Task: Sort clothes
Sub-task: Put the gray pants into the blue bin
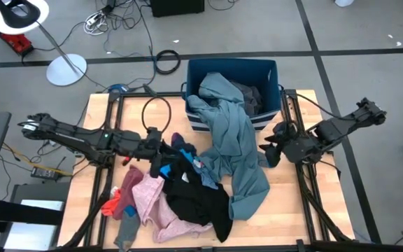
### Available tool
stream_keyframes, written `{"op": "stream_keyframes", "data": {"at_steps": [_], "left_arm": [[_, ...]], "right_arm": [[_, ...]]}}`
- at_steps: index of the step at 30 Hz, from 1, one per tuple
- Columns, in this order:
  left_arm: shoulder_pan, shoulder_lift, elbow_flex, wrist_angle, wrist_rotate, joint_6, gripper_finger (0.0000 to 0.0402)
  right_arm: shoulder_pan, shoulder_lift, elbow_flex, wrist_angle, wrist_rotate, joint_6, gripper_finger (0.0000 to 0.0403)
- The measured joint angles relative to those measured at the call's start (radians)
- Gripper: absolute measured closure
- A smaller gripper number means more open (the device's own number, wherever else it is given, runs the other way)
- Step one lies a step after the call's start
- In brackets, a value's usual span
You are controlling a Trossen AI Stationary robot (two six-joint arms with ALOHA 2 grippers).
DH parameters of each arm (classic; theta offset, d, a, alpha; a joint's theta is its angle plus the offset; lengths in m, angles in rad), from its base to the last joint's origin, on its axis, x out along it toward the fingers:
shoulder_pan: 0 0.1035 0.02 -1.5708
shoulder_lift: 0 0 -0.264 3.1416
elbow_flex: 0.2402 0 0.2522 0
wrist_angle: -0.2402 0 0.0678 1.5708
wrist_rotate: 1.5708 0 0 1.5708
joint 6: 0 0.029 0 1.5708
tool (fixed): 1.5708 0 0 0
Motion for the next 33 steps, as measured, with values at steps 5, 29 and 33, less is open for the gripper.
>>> {"op": "stream_keyframes", "data": {"at_steps": [5, 29, 33], "left_arm": [[0.001, 0.001, 0.0, -0.058, -0.019, 0.003, 0.0239], [0.0, -0.107, 0.001, -0.297, -0.022, 0.165, 0.0239], [0.0, -0.179, 0.001, -0.37, -0.051, 0.172, 0.0239]], "right_arm": [[-0.049, 0.084, 0.0, 0.044, 0.0, -0.125, 0.012], [-0.4, 0.49, 0.0, 0.711, -0.307, -0.468, 0.0171], [-0.422, 0.536, 0.0, 0.816, -0.327, -0.469, 0.0225]]}}
